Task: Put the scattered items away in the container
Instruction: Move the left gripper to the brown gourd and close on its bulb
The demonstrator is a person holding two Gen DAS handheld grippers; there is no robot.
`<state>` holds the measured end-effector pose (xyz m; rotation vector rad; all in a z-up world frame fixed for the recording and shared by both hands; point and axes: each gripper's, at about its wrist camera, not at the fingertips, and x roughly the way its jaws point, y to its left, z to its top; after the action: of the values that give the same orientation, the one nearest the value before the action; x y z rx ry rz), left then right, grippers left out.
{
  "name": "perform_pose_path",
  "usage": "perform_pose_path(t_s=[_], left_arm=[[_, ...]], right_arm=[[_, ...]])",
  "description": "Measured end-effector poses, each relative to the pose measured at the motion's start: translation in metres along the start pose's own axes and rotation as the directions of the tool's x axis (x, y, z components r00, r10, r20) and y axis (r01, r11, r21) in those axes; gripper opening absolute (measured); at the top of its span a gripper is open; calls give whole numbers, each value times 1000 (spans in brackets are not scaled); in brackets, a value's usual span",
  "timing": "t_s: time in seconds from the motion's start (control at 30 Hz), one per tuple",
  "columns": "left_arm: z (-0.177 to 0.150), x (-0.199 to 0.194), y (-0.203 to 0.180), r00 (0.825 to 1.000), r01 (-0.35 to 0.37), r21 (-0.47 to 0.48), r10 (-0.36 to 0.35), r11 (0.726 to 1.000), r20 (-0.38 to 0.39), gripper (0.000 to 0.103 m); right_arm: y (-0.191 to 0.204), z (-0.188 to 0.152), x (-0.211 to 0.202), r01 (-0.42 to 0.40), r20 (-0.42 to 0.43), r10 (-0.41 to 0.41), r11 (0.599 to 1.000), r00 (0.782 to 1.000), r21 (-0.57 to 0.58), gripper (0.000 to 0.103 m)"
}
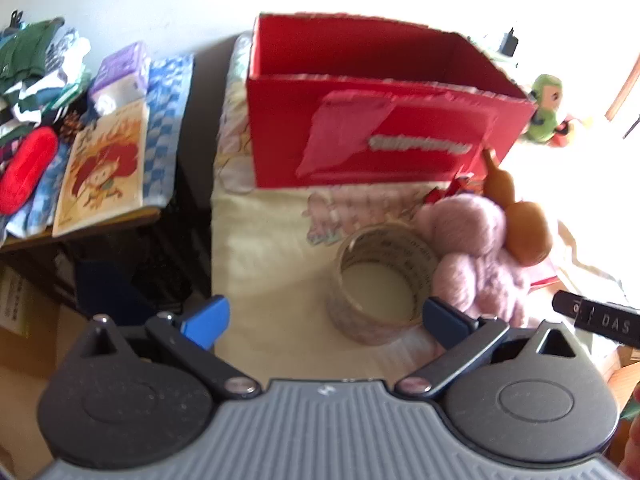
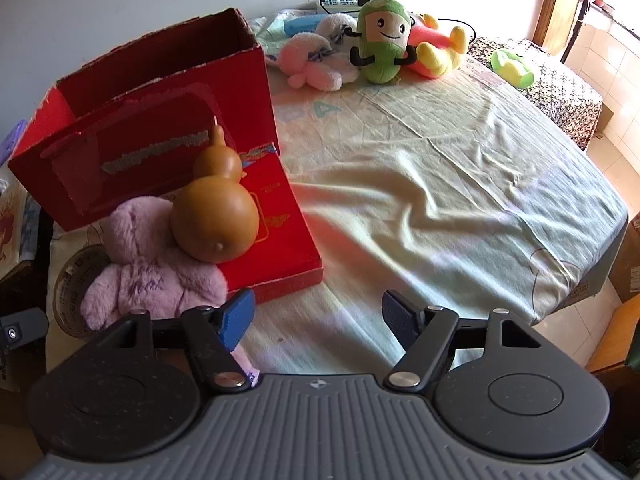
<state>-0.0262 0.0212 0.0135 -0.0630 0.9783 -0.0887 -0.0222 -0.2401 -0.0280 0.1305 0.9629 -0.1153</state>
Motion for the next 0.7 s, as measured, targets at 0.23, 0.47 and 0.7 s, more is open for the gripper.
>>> perform_pose_path(t_s=[0.23, 0.47, 0.7], left_arm=[[12, -2, -12, 999, 16, -3, -16, 1000, 39, 102], [39, 15, -50, 999, 44, -52, -43, 998, 32, 102], [49, 23, -107, 997, 74, -44, -73, 996, 37, 102]], right_arm=[[-23, 32, 10, -137, 2, 137, 989, 991, 59, 61], [-32, 74, 27, -278, -9, 278, 959, 961, -59, 60], [-60, 113, 59, -404, -110, 392, 907, 913, -120, 53]])
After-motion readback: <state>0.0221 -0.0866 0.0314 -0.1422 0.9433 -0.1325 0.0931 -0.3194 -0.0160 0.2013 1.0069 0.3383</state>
